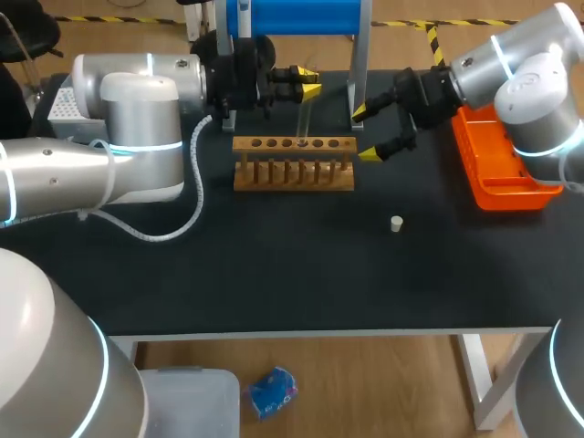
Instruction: Invert the test tube, pick up the pipette, mount the tip to pipette, aspirate from beaker and dispense into the tube, eject the tip, return the pipette, and cap with the stopper.
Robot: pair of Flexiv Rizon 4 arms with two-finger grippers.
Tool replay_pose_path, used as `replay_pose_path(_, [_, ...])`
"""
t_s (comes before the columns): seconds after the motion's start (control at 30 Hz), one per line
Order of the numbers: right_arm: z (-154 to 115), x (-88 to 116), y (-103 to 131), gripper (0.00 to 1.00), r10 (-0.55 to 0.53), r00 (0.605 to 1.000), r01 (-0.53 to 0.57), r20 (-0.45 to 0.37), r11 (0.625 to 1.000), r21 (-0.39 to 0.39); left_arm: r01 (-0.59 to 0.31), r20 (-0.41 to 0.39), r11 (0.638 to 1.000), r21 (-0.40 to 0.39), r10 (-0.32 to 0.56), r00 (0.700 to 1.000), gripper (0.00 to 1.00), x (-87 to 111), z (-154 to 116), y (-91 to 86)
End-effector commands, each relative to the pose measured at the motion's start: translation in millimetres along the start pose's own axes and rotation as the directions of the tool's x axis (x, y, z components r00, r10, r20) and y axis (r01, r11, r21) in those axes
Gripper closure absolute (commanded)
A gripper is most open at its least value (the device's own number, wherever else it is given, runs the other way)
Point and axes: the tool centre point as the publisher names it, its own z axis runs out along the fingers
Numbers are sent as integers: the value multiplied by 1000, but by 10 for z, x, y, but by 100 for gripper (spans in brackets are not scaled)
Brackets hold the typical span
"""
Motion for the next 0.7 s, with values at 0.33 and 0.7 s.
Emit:
replay_pose_path(0.33, [-2,-12,-3,0,-1,1000,1,-4,1000,1,-4,11,1000,0,4,1000,100,-31,17,76])
replay_pose_path(0.7, [-2,-12,-3,0,-1,1000,1,-4,1000,1,4,5,1000,5,-4,1000,100,-26,57,157])
